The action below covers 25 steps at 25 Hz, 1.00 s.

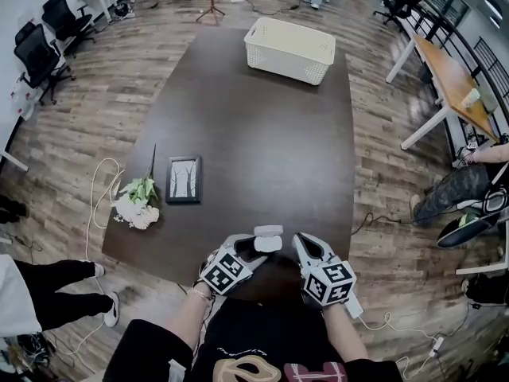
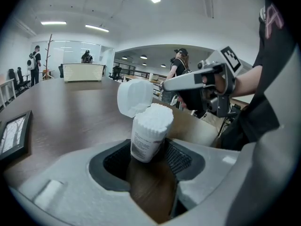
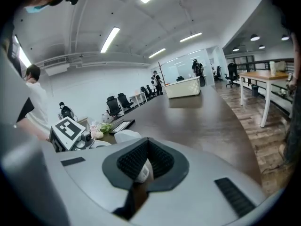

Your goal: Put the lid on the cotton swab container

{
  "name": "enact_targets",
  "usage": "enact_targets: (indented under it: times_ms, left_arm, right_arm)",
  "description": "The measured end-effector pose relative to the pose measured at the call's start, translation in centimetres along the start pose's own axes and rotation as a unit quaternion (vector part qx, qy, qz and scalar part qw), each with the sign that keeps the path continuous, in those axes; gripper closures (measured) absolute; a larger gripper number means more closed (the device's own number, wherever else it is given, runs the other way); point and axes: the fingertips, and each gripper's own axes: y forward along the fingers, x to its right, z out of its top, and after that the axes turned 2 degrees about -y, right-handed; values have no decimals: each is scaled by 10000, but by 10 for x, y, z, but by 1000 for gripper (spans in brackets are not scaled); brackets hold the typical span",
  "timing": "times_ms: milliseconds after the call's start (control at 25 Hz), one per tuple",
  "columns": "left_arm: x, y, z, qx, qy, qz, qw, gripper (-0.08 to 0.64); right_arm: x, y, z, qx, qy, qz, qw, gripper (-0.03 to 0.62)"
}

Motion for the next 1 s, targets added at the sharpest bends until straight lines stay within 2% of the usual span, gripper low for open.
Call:
enact_targets:
  times_ms: [80, 280, 520, 720, 880, 1000]
  left_arm:
    - [0, 0, 0, -29, 93, -16, 10000, 334]
    - [1, 0, -2, -103, 198, -20, 9997, 339]
    - [0, 0, -2, -119, 302, -33, 9995, 342]
    - [1, -1, -2, -212, 350, -70, 9991, 345]
    - [0, -1, 1, -198, 364, -49, 9991, 347]
    - [0, -1, 1, -164, 371, -40, 9992, 347]
  right_arm:
    - [2, 9, 3, -66, 89, 124, 9999, 584]
    - [0, 33, 13, -250, 382, 728, 9963, 584]
    - [-1, 47, 16, -374, 278, 835, 9954, 584]
    - [-9, 42, 16, -390, 413, 1214, 9910, 584]
    - [-20, 34, 20, -412, 161, 1561, 9867, 584]
    - [-22, 34, 19, -486, -31, 1592, 9860, 584]
